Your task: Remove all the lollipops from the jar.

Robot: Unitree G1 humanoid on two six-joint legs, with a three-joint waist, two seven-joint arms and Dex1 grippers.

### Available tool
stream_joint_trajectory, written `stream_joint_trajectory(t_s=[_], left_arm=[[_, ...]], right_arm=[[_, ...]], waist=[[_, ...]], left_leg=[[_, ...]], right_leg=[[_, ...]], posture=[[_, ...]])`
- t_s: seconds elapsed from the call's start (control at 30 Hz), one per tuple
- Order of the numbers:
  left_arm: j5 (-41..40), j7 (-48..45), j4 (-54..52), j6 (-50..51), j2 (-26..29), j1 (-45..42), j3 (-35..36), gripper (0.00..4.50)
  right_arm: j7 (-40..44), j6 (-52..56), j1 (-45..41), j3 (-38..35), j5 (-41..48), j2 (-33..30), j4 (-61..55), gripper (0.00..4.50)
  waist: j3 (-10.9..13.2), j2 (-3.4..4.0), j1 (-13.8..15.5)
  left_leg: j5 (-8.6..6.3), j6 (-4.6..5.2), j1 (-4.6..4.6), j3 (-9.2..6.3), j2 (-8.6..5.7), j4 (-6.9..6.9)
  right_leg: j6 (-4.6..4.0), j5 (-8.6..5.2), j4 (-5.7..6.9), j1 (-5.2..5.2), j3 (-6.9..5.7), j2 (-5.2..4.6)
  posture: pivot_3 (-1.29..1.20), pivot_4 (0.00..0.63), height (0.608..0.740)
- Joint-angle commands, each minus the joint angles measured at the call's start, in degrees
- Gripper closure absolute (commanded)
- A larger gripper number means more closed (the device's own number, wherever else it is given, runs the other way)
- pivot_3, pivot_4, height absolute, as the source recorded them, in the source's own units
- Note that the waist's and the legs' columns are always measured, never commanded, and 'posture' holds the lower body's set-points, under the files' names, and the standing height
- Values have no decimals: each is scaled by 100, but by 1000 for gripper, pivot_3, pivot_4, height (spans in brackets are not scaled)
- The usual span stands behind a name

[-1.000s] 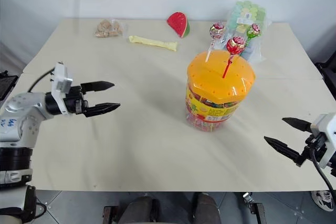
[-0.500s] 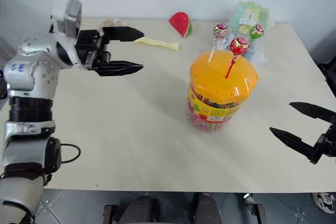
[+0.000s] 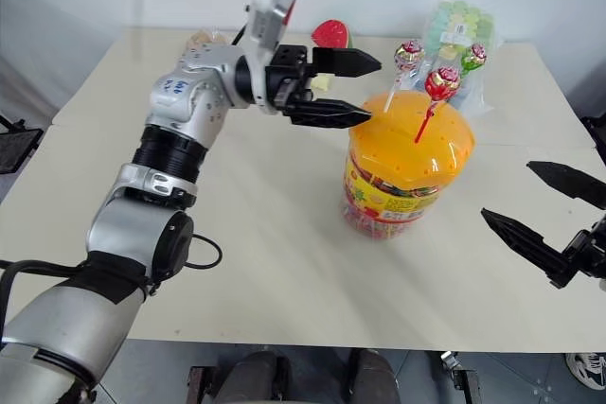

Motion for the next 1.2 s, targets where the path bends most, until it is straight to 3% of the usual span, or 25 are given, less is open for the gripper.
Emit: stream_joint_trajectory(t_s=[0.03, 0.13, 0.23, 0.63, 0.67, 0.97, 1.13, 1.2], left_arm=[[220, 278, 434, -217, -228, -337, 48, 9], [358, 345, 889, -596, -420, -484, 134, 9], [431, 303, 1050, -761, -478, -568, 176, 641], [487, 483, 1542, -754, -525, -1321, 565, 4329], [475, 497, 1548, -760, -509, -1391, 612, 4470], [354, 1161, 1461, -637, -119, -1967, 1171, 4470], [803, 1763, 1402, -225, 322, -1969, 959, 4470], [1164, 2166, 1418, 440, 688, -1818, 715, 4470]], right_arm=[[-292, -48, 25, -353, 272, 114, -263, 0], [-592, -119, -57, -435, 459, 220, -339, 0], [-716, -145, -67, -505, 535, 215, -335, 0], [-651, -327, -45, -455, 420, 114, -183, 0], [-648, -336, -68, -441, 410, 96, -160, 0], [-558, -352, -332, -310, 380, -112, 44, 0], [-297, -286, -363, -221, 442, -259, 91, 0], [41, -172, -193, -190, 414, -423, 113, 0]], waist=[[0, 0, -10], [0, 0, -8], [0, 0, -19], [0, 0, -3], [0, 0, -9], [0, 0, -19], [0, 1, -16], [0, 1, -17]], left_leg=[[0, 0, 0, 1, 0, 0], [-1, 2, -1, 1, 0, 1], [-1, 2, -1, 1, 0, 0], [-4, 7, -7, 2, -1, 1], [-4, 7, -6, 2, -1, 1], [-4, 7, -6, 2, -1, 0], [-4, 7, -4, 2, -1, 0], [-4, 7, -5, 2, -1, 0]], right_leg=[[0, 0, 0, 0, 2, 0], [1, 1, 0, -1, 2, 0], [1, 1, 0, -2, 3, 0], [2, 1, -4, -5, 1, -1], [2, 1, -3, -5, 2, 0], [2, 1, -3, -6, 2, -1], [2, 1, 1, -6, 4, -1], [3, 2, 0, -6, 3, 0]], posture=[[0, 150, 740], [0, 150, 740], [0, 150, 740], [0, 150, 740], [0, 150, 740], [0, 150, 740], [0, 150, 740], [0, 150, 740]])
